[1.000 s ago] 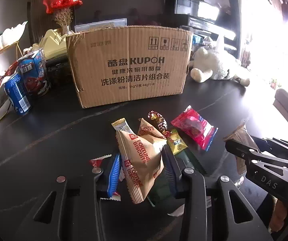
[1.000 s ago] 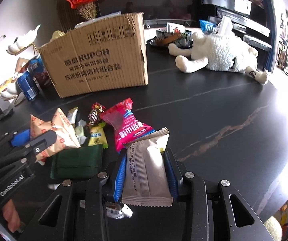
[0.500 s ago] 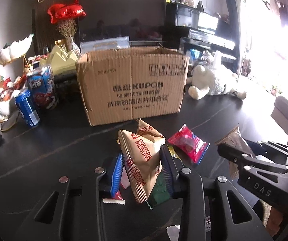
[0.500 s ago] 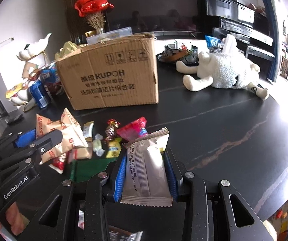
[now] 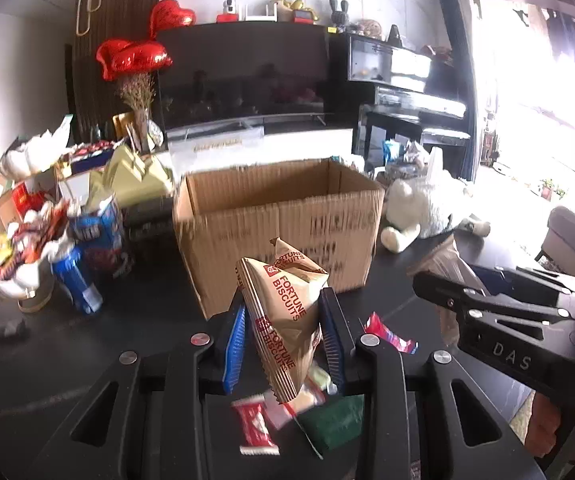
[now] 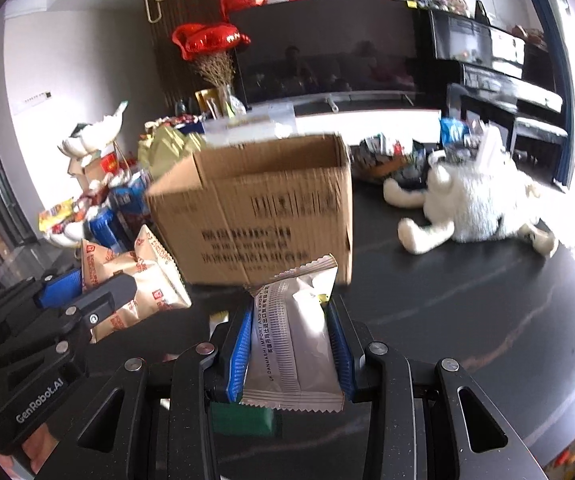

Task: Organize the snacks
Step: 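Carry both snacks into the cardboard box and open both tools, then withdraw both tools from the box back to the snack pile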

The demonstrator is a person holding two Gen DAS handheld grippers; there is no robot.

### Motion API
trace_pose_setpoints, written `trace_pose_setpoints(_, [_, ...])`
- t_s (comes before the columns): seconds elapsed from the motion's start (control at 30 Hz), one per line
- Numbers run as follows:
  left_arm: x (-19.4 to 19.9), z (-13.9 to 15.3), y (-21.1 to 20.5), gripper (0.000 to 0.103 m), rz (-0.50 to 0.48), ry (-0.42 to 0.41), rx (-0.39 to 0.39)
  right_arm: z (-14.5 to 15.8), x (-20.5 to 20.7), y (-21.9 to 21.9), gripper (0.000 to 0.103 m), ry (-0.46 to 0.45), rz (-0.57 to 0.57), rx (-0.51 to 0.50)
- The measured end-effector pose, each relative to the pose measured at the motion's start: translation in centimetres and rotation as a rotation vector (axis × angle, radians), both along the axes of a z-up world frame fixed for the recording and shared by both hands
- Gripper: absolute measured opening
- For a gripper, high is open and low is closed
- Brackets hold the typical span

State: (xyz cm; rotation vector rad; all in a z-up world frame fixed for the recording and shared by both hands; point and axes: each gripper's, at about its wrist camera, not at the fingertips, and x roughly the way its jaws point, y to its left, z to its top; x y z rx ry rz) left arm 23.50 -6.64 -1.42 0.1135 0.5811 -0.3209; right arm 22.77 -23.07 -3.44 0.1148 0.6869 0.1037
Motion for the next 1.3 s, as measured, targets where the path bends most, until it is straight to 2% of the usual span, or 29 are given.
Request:
trace_pose_setpoints(0.17, [2.3, 2.4, -0.2, 0.034, 0.0, -0.036, 0.019, 2.4, 2.6, 0.5, 0.037, -0.034, 0.026, -0.005])
trace_pose_setpoints(0.4, [5.6, 4.7, -0.4, 0.034, 0.003, -0.07, 0.039, 3.9, 6.9, 1.1, 0.037, -0.034, 0.051, -0.034])
trace_pose_setpoints(0.7, [11.2, 5.4, 0.1, 0.034, 0.004, -0.014, 0.014, 6.0, 12.3, 2.0, 0.037, -0.044, 0.086, -0.042])
trace_pose_setpoints(0.97, [15.2, 4.4, 0.2, 0.035, 0.008, 0.035, 0.024, 5.7, 16.3, 2.7, 0.037, -0.022, 0.106, -0.064])
trace_pose_setpoints(1.07, [16.1, 4.3, 0.2, 0.044, 0.02, 0.035, 0.032, 5.2, 17.5, 2.8, 0.037, -0.007, 0.111, -0.064])
trace_pose_setpoints(1.13, [16.5, 4.4, 0.2, 0.054, 0.029, 0.028, 0.04, 4.9, 18.0, 2.8, 0.038, -0.002, 0.116, -0.071])
trace_pose_setpoints(1.17, [16.5, 4.4, 0.2, 0.055, 0.033, 0.027, 0.048, 4.8, 18.2, 2.9, 0.043, 0.0, 0.115, -0.081])
trace_pose_setpoints(1.2, [16.6, 4.3, 0.3, 0.056, 0.037, 0.027, 0.053, 4.8, 18.3, 3.0, 0.055, -0.003, 0.113, -0.089])
trace_pose_setpoints(1.23, [16.5, 4.3, 0.5, 0.058, 0.043, 0.025, 0.055, 4.7, 18.3, 2.9, 0.061, -0.008, 0.102, -0.095])
trace_pose_setpoints(1.3, [16.1, 4.4, 0.8, 0.063, 0.058, 0.023, 0.054, 4.8, 18.1, 2.9, 0.065, -0.017, 0.091, -0.105])
